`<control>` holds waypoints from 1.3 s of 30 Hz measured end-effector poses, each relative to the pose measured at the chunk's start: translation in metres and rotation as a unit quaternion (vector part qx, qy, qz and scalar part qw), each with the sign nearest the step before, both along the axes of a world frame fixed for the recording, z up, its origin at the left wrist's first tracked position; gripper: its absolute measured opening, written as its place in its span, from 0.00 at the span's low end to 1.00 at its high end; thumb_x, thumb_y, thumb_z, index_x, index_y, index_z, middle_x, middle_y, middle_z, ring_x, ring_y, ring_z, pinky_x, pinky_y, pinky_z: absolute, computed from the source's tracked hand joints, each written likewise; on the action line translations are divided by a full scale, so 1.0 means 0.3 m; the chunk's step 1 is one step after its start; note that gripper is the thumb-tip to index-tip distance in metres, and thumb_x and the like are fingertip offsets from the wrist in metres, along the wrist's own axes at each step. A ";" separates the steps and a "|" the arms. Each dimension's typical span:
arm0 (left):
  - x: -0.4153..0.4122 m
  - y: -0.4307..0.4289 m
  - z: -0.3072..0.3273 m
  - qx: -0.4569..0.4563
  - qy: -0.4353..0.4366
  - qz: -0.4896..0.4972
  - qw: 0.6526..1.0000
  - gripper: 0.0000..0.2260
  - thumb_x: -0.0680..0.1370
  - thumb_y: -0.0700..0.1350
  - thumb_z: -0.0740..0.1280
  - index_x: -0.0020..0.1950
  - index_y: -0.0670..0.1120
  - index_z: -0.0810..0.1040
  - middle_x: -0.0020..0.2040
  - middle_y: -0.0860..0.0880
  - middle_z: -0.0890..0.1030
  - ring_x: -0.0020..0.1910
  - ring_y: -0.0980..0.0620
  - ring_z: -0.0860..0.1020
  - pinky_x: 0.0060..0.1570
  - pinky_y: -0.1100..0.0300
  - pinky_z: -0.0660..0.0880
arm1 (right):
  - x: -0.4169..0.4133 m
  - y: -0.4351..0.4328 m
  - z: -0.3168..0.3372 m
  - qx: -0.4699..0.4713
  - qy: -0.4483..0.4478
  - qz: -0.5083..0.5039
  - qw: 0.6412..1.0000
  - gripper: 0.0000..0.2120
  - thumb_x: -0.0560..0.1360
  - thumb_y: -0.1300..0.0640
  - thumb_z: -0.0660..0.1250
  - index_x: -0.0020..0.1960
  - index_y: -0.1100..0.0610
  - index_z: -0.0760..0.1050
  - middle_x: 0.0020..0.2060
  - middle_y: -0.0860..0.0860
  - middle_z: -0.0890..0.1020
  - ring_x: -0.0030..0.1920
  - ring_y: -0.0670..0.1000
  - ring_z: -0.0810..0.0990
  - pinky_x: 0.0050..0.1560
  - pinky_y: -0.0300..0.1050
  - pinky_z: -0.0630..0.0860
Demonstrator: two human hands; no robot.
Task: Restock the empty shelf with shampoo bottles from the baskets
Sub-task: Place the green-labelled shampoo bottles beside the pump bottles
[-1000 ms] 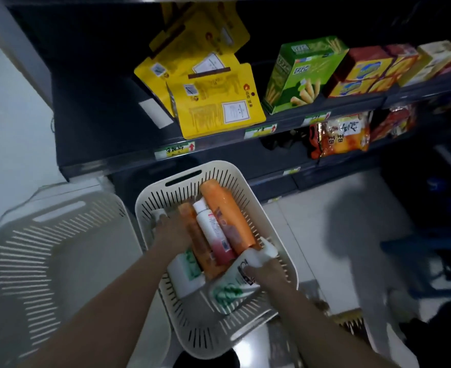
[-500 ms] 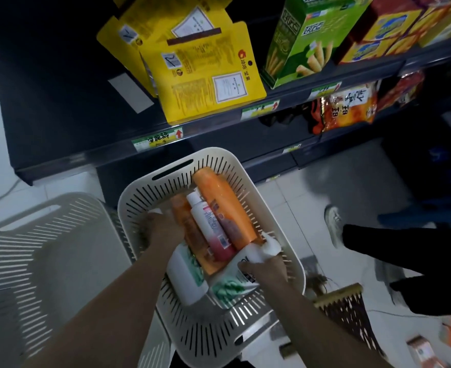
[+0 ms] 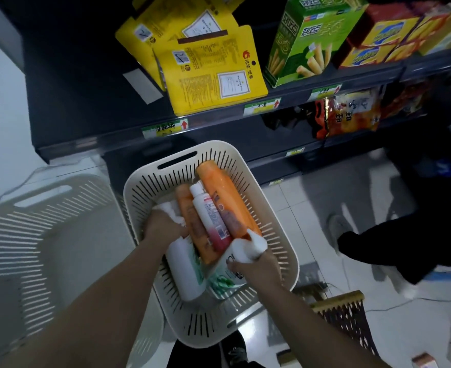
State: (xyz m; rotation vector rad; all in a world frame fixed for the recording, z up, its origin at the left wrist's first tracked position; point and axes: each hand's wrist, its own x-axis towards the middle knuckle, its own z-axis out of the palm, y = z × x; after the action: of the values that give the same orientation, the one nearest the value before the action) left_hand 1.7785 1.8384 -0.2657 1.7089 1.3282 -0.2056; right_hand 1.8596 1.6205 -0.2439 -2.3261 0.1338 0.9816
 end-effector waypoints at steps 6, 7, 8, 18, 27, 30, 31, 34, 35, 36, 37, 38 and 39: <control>-0.050 -0.104 0.118 0.073 0.029 -0.048 0.996 0.48 0.54 0.55 0.76 0.70 0.39 0.68 0.64 0.40 0.73 0.61 0.42 0.74 0.56 0.53 0.75 | -0.043 -0.021 0.099 0.027 -0.110 0.146 0.983 0.38 0.60 0.51 0.82 0.66 0.56 0.72 0.55 0.53 0.82 0.54 0.57 0.80 0.51 0.46 0.76; -0.060 -0.122 0.137 0.104 0.008 -0.066 0.992 0.45 0.56 0.55 0.75 0.69 0.39 0.69 0.63 0.40 0.74 0.60 0.41 0.74 0.55 0.53 0.75 | -0.046 -0.022 0.119 0.038 -0.126 0.168 0.977 0.37 0.59 0.50 0.82 0.65 0.54 0.72 0.54 0.53 0.82 0.53 0.57 0.81 0.51 0.47 0.77; -0.071 -0.146 0.169 0.140 -0.018 -0.086 0.986 0.41 0.58 0.56 0.73 0.67 0.38 0.71 0.60 0.40 0.76 0.58 0.39 0.75 0.53 0.52 0.74 | -0.049 -0.025 0.142 0.050 -0.139 0.186 0.971 0.36 0.59 0.49 0.81 0.64 0.53 0.73 0.53 0.52 0.82 0.53 0.57 0.81 0.50 0.48 0.77; -0.293 -0.319 0.542 0.234 -0.199 0.114 0.945 0.38 0.64 0.42 0.80 0.70 0.43 0.68 0.63 0.45 0.72 0.61 0.45 0.73 0.54 0.57 0.69 | -0.076 -0.079 0.410 0.243 -0.179 0.251 0.920 0.33 0.59 0.53 0.82 0.63 0.48 0.77 0.53 0.41 0.82 0.47 0.41 0.78 0.42 0.25 0.69; -0.601 -0.448 0.914 0.219 -0.389 0.288 0.848 0.39 0.52 0.48 0.81 0.62 0.46 0.77 0.56 0.46 0.82 0.54 0.46 0.81 0.49 0.50 0.80 | -0.186 -0.012 0.667 0.382 -0.205 0.302 0.849 0.30 0.56 0.40 0.79 0.56 0.42 0.76 0.50 0.42 0.81 0.51 0.47 0.80 0.50 0.56 0.80; -0.741 -0.500 1.006 0.224 -0.441 0.315 0.809 0.35 0.53 0.48 0.79 0.59 0.47 0.79 0.56 0.44 0.82 0.54 0.45 0.81 0.50 0.48 0.80 | -0.276 0.028 0.746 0.413 -0.206 0.339 0.820 0.33 0.55 0.40 0.79 0.59 0.43 0.75 0.52 0.42 0.81 0.53 0.48 0.79 0.52 0.56 0.79; -0.790 -0.514 1.026 0.227 -0.450 0.318 0.803 0.32 0.54 0.46 0.79 0.58 0.47 0.80 0.55 0.44 0.83 0.53 0.44 0.81 0.49 0.49 0.81 | -0.310 0.037 0.771 0.420 -0.203 0.353 0.811 0.34 0.55 0.40 0.78 0.59 0.43 0.74 0.53 0.42 0.80 0.53 0.48 0.79 0.53 0.56 0.79; -0.935 -0.571 1.075 0.240 -0.465 0.349 0.778 0.28 0.59 0.38 0.79 0.58 0.48 0.80 0.51 0.47 0.85 0.49 0.47 0.83 0.44 0.55 0.80 | -0.432 0.066 0.842 0.444 -0.160 0.387 0.792 0.33 0.55 0.41 0.80 0.57 0.40 0.72 0.52 0.38 0.78 0.52 0.47 0.79 0.52 0.57 0.79; -0.985 -0.589 1.084 0.244 -0.472 0.365 0.764 0.27 0.61 0.37 0.77 0.58 0.48 0.80 0.50 0.48 0.85 0.48 0.49 0.83 0.43 0.57 0.80 | -0.478 0.078 0.861 0.450 -0.144 0.403 0.784 0.32 0.55 0.42 0.81 0.56 0.39 0.71 0.51 0.38 0.78 0.51 0.47 0.79 0.52 0.58 0.79; -1.038 -0.608 1.090 0.247 -0.479 0.381 0.752 0.25 0.61 0.36 0.76 0.57 0.48 0.80 0.48 0.50 0.86 0.46 0.51 0.84 0.41 0.59 0.80 | -0.526 0.090 0.877 0.455 -0.131 0.420 0.774 0.31 0.55 0.42 0.81 0.54 0.38 0.71 0.51 0.38 0.78 0.51 0.47 0.79 0.51 0.58 0.80; -1.091 -0.627 1.097 0.248 -0.484 0.396 0.740 0.24 0.61 0.36 0.75 0.56 0.48 0.80 0.46 0.50 0.86 0.45 0.51 0.84 0.40 0.59 0.80 | -0.575 0.101 0.890 0.460 -0.117 0.435 0.765 0.30 0.54 0.41 0.81 0.52 0.37 0.71 0.50 0.38 0.78 0.50 0.47 0.79 0.51 0.57 0.80; -1.143 -0.648 1.105 0.250 -0.486 0.407 0.732 0.24 0.61 0.36 0.75 0.56 0.48 0.80 0.47 0.49 0.86 0.45 0.50 0.84 0.42 0.57 0.80 | -0.627 0.112 0.901 0.466 -0.102 0.451 0.754 0.29 0.53 0.42 0.81 0.51 0.37 0.72 0.49 0.39 0.79 0.50 0.47 0.80 0.51 0.57 0.80; -1.199 -0.667 1.112 0.253 -0.489 0.415 0.724 0.25 0.60 0.35 0.76 0.56 0.47 0.81 0.49 0.47 0.86 0.48 0.47 0.83 0.46 0.54 0.81 | -0.681 0.123 0.910 0.470 -0.087 0.468 0.744 0.29 0.53 0.42 0.81 0.49 0.36 0.72 0.48 0.39 0.80 0.49 0.46 0.80 0.51 0.57 0.80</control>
State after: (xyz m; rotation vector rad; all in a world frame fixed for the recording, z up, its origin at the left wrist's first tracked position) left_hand 1.4188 1.6384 0.0678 1.0777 1.1683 1.4995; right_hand 1.6553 1.6573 0.0292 -1.3884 -1.4051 0.8934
